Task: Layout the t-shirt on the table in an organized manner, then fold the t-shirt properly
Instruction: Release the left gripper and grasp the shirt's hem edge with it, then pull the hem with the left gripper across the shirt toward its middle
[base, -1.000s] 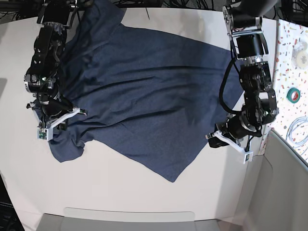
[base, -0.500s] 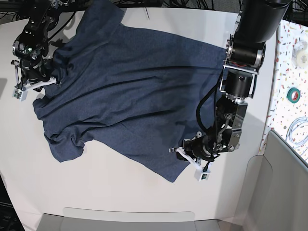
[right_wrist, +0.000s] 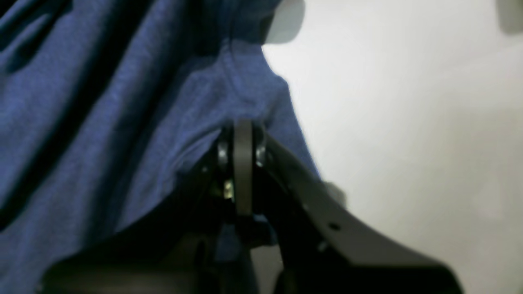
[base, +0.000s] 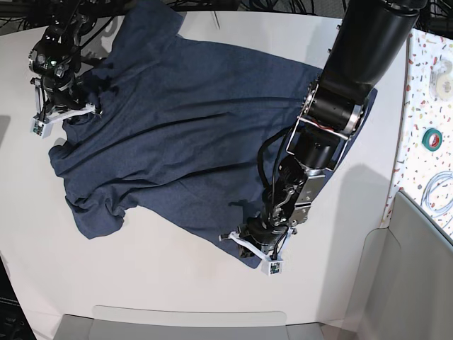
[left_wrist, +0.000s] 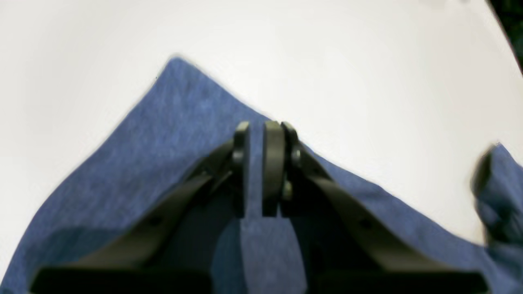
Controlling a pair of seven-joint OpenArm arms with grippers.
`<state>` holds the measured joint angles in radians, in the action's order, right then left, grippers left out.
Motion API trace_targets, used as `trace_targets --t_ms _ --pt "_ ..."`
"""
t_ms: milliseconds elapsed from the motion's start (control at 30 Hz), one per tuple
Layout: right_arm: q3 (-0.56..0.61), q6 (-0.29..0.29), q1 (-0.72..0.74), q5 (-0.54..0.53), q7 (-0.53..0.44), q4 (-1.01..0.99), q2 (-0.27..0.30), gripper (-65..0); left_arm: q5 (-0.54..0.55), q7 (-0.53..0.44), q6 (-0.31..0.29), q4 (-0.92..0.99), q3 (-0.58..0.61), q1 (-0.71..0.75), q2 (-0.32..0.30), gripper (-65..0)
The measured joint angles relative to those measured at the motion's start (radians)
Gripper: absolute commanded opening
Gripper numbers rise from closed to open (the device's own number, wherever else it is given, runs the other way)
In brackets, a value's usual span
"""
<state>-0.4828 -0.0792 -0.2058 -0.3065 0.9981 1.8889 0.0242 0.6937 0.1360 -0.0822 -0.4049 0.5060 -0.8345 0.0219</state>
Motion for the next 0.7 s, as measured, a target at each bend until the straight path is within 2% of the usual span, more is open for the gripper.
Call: trace_targets --t_ms 100,267,533,567,667,700 --pt "0.000 0.000 -0.019 -0.032 0.000 0.000 -0.002 -65.0 0.001 -0.077 -0.006 0.055 0.047 -0.005 0.000 -59.6" --pt "0.000 0.000 -0.056 -0.036 0.001 0.000 -0.001 -65.0 0.002 -0.115 -0.002 0.089 0.122 -0.003 -0.008 -59.6" --pt "-0.003 0.000 -0.131 -0.037 -0.004 0.001 0.000 -65.0 0.001 -0.196 -0.008 0.209 0.130 0.000 -0.015 -59.6" --pt "-0.003 0.000 -0.143 -0.038 -0.009 0.001 0.001 -65.0 0.001 -0.200 0.009 0.213 0.130 -0.001 -0.023 -59.6" --pt "-0.006 -0.004 -0.171 -0.045 -0.023 0.007 0.008 -65.0 0.001 -0.218 0.122 0.215 0.130 -0.003 -0.058 -59.6" --pt "-0.007 -0.005 -0.178 -0.045 -0.027 0.008 0.010 -65.0 0.002 -0.224 0.137 0.215 0.130 -0.002 -0.074 -59.6"
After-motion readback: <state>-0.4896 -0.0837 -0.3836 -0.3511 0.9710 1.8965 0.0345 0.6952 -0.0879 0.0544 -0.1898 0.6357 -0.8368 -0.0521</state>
